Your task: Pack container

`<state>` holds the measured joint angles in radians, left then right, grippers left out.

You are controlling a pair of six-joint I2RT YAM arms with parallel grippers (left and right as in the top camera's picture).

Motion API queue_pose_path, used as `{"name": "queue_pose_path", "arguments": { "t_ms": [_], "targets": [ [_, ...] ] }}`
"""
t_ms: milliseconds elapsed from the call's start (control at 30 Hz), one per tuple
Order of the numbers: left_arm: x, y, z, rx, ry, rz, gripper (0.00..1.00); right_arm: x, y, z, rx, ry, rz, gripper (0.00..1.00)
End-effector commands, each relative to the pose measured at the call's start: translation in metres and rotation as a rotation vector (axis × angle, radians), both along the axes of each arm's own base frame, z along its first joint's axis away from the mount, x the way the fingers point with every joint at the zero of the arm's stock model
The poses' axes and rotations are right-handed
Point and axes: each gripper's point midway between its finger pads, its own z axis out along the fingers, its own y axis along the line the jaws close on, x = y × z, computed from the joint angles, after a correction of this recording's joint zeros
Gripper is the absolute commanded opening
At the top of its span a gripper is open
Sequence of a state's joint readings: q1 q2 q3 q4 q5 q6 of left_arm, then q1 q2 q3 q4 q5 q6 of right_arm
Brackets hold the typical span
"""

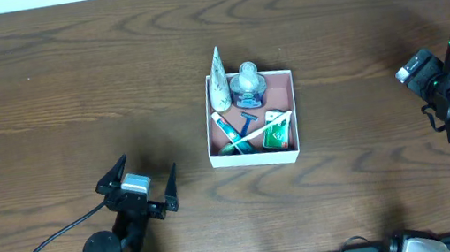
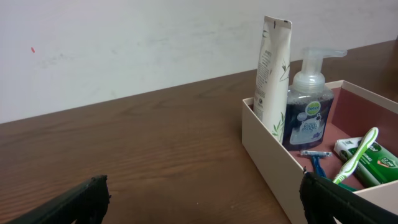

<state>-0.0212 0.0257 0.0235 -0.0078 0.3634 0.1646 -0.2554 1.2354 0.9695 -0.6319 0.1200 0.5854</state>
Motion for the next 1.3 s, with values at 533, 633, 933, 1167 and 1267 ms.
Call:
{"name": "queue_pose_path", "arguments": {
  "t_ms": [533, 633, 933, 1167, 1267],
  "targets": [
    [-0.001, 0.0, -0.016, 0.012, 0.044, -0.006, 0.98, -0.075, 0.068, 0.067, -0.063, -0.431, 0.177, 0.99],
    [-0.001, 0.0, -0.016, 0.012, 0.044, -0.006, 0.98, -0.083, 0.075, 0.053, -0.063, -0.469, 0.204, 0.99],
    [-0.001, 0.0, -0.016, 0.012, 0.044, -0.005, 0.98, -0.088, 0.091, 0.008, -0.067, -0.561, 0.273, 0.99],
    [-0.001, 0.0, -0.016, 0.012, 0.044, -0.005, 0.98, -0.073, 0.107, 0.023, -0.325, -0.752, 0.486, 0.99],
    [-0.001, 0.0, -0.016, 0.012, 0.044, -0.005, 0.98, -0.073, 0.111, 0.022, -0.399, -0.766, 0.542, 0.99]
  ]
}}
